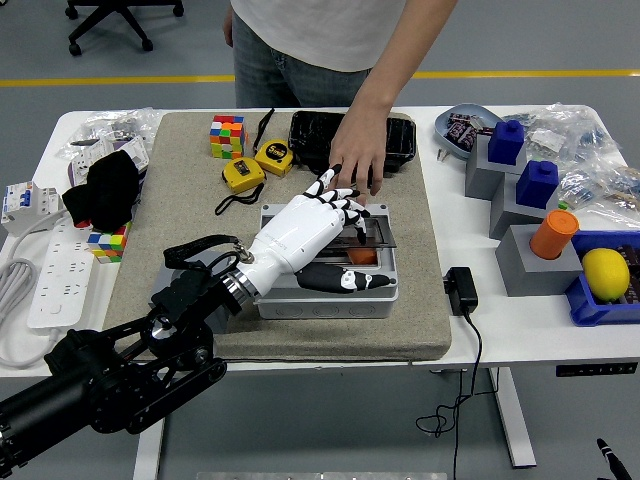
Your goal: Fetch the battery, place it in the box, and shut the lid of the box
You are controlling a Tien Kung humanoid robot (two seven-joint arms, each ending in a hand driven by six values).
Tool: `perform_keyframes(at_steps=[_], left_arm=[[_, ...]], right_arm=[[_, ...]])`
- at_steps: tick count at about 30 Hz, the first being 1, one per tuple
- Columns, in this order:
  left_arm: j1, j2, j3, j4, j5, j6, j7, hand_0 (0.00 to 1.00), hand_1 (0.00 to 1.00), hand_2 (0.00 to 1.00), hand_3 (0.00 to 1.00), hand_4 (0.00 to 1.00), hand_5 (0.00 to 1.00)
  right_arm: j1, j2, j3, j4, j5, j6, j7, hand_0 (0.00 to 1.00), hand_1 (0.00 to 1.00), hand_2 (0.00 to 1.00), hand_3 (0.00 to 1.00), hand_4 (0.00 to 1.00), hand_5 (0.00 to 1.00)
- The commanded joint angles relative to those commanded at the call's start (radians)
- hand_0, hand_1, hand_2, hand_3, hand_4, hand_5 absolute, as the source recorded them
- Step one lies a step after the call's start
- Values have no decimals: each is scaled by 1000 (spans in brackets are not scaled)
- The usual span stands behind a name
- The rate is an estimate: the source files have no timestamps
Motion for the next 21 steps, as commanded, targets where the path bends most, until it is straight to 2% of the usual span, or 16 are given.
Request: perform_keyframes(at_steps=[7, 10, 12, 13, 16, 18, 19, 21], left_arm=[[11, 6, 1, -4, -7, -2, -3, 998, 851, 728, 398, 998, 998], [23, 7, -29, -16, -13, 2, -13, 998, 851, 728, 398, 998, 998], [41, 4, -74, -37, -28, 4, -24, 998, 851, 728, 398, 998, 998], [49, 3, -95, -46, -41, 3, -30, 965, 844, 739, 627, 998, 998], [86, -7, -179, -86, -116, -15, -58, 965, 844, 739, 627, 998, 998], [111, -11, -241, -113, -176, -43, -64, 965, 844, 739, 627, 998, 998], [124, -12, -268, -127, -194, -64, -59, 847, 867, 838, 834, 998, 998], [153, -16, -334, -156, -191, -120, -33, 847, 867, 838, 834, 998, 998]], right_arm=[[-2, 0, 1, 0, -1, -1, -1, 874, 791, 743, 776, 998, 998], [-3, 1, 3, 0, -3, 0, -1, 874, 791, 743, 776, 998, 998], [-5, 2, 4, 0, -3, -1, -1, 874, 791, 743, 776, 998, 998], [-5, 3, 5, 0, -4, 0, -1, 874, 791, 743, 777, 998, 998], [-7, 5, 7, 0, -5, 0, 0, 874, 791, 743, 777, 998, 998], [-9, 6, 8, 0, -6, 0, -1, 874, 791, 743, 777, 998, 998], [-9, 7, 10, 0, -8, 0, -1, 874, 791, 743, 777, 998, 998], [-11, 7, 10, 0, -7, -1, -1, 874, 791, 743, 777, 998, 998]])
